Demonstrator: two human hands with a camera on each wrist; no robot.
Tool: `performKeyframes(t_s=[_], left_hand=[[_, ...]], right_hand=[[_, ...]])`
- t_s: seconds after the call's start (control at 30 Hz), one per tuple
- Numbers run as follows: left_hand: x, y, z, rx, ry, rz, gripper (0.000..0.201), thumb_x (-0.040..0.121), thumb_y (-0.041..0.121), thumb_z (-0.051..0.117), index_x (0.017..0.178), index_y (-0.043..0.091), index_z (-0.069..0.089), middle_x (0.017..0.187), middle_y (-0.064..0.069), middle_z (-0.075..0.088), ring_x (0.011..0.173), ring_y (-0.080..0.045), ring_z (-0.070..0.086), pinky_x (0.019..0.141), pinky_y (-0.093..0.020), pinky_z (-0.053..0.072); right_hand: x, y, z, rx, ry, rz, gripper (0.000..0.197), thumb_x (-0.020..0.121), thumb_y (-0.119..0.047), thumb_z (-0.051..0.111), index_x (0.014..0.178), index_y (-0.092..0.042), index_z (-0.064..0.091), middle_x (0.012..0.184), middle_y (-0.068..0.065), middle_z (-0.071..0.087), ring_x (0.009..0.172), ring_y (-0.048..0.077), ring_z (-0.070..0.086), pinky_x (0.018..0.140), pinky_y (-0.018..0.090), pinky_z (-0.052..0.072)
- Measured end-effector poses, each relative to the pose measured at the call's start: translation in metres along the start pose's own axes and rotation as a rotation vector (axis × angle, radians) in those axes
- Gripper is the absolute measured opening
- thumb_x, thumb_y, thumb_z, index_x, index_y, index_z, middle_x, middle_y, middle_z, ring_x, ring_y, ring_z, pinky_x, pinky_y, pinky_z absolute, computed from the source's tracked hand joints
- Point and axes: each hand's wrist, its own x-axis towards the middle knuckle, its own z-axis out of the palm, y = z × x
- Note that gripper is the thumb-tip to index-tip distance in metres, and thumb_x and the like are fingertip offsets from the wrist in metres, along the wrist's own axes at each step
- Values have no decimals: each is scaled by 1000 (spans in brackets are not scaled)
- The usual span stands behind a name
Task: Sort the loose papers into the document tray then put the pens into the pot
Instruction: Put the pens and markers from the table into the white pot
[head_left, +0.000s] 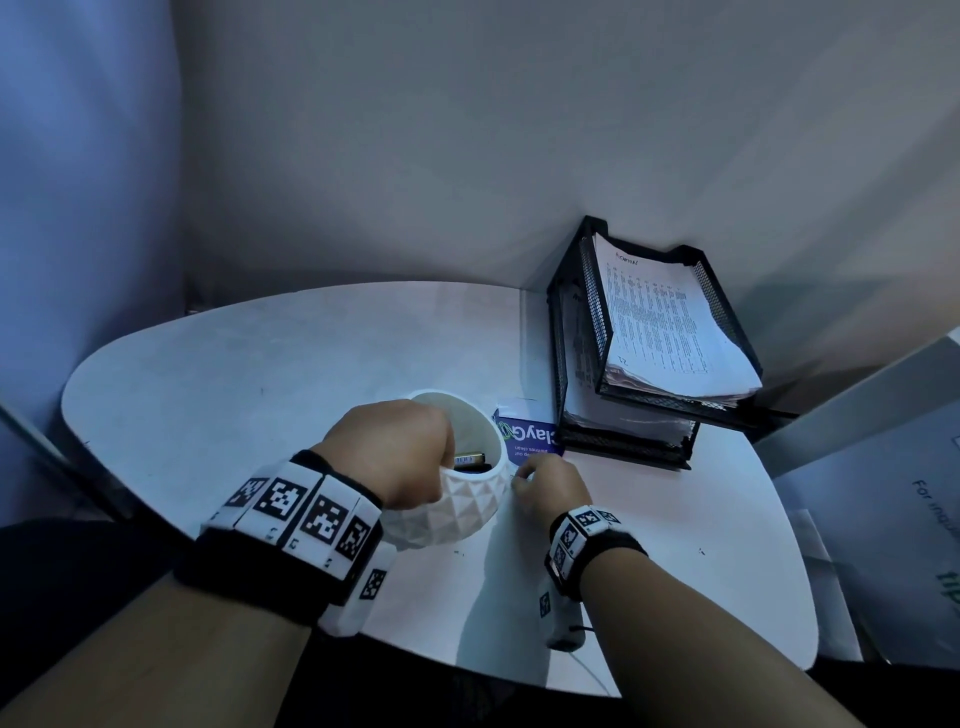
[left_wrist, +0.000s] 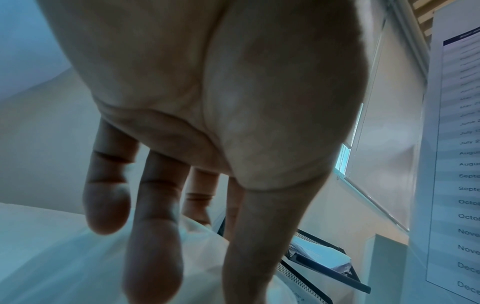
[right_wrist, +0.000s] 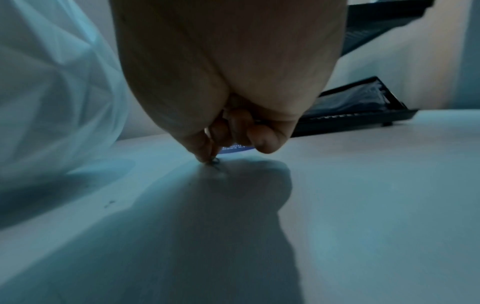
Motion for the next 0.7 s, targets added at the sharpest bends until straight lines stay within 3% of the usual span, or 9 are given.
performKeyframes(t_s=[0.07, 0.13, 0.23, 0.33, 0.47, 0.57, 0.63, 0.7], left_hand=[[-1, 1, -1, 1, -3, 1, 32, 85, 27, 66, 114, 38, 73, 109, 5, 69, 99, -22, 65, 74, -29, 46], [-2, 3, -2, 6, -6, 3, 32, 85, 28, 66, 114, 38, 74, 108, 4, 68, 99, -22, 65, 74, -29, 46], [-3, 3, -1, 11, -9, 10, 32, 86, 28, 67, 115, 38, 74, 104, 5, 67, 97, -22, 65, 73, -29, 47], [-4, 6, -1, 24, -15, 13, 33, 85, 27, 67, 115, 38, 74, 107, 4, 69, 97, -21, 65, 75, -29, 49], [-7, 12, -3, 41, -20, 22, 32, 84, 27, 65, 112, 37, 75, 105, 4, 70, 96, -21, 65, 76, -30, 51], [-8, 16, -4, 40, -19, 17, 32, 83, 28, 65, 112, 37, 75, 106, 4, 70, 95, -21, 67, 76, -30, 53], [-8, 17, -4, 46, -18, 17, 31, 84, 29, 65, 113, 37, 74, 106, 4, 70, 95, -20, 67, 77, -30, 53], [-9, 16, -4, 55, -17, 18, 30, 85, 29, 66, 113, 36, 74, 105, 4, 70, 95, -20, 67, 76, -29, 52]], right_hand=[[-2, 3, -1, -45, -29, -8, 21, 89, -21, 51, 85, -11, 69, 83, 9, 70, 82, 30, 66, 68, 31, 48], [-4, 7, -1, 112, -51, 42, 17, 85, -20, 53, 76, -9, 62, 74, 8, 64, 73, 29, 60, 65, 30, 43], [-11, 1, -19, 767, 55, 210, 10, 72, -16, 49, 62, -15, 46, 58, 10, 41, 47, 21, 37, 51, 31, 31], [-18, -17, -51, 1230, 55, 309, 19, 74, -1, 39, 61, -15, 40, 56, 6, 40, 45, 17, 31, 48, 27, 21], [-36, -55, -87, 1319, -81, 75, 27, 77, -3, 41, 55, -17, 49, 59, 7, 47, 50, 19, 36, 49, 28, 22], [-48, -84, -95, 1279, -181, -159, 15, 72, 0, 43, 63, -11, 48, 59, 14, 54, 50, 24, 51, 47, 27, 40], [-55, -97, -94, 1229, -238, -256, 9, 68, 0, 44, 66, -6, 50, 63, 19, 60, 59, 31, 64, 59, 37, 55], [-58, -103, -92, 1176, -244, -293, 9, 66, -2, 47, 67, -4, 55, 71, 26, 67, 73, 35, 71, 78, 46, 59]])
